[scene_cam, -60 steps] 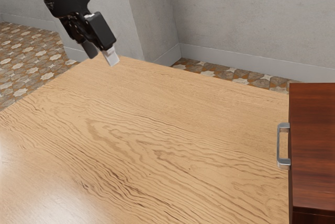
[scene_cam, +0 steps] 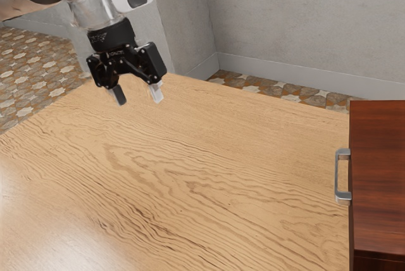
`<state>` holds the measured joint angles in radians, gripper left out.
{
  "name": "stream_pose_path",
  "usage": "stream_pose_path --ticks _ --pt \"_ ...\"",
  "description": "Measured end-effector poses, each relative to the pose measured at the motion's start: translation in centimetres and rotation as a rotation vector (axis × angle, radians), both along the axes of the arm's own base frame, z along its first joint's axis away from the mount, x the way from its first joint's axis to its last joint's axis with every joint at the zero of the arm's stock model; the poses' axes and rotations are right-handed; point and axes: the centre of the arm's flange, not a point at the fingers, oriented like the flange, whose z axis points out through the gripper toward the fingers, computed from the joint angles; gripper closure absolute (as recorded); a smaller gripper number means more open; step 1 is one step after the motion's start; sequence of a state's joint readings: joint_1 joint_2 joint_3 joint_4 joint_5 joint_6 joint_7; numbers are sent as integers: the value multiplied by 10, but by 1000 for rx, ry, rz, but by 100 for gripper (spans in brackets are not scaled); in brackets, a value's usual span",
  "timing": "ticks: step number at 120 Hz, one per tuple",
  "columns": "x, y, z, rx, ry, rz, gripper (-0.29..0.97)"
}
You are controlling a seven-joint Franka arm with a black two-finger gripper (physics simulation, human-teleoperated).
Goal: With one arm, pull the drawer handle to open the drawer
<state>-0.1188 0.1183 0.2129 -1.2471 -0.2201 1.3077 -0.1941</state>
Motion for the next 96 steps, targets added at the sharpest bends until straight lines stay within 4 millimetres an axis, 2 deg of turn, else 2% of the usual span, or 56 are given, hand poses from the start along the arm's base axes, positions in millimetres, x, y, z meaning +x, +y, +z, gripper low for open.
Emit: stream_pose_path --ticks 8,15,35,48,74,96 --pt "20 -67 -24 -28 -3 -49 2" --pt "31 -95 -36 -66 -15 -47 3" --pt "56 -99 -54 -147 -36 43 3" --pt "67 -110 -65 -177 -39 76 3" --pt "71 -132 -80 -224 -3 76 3" --pt "74 -168 -103 -248 24 51 3"
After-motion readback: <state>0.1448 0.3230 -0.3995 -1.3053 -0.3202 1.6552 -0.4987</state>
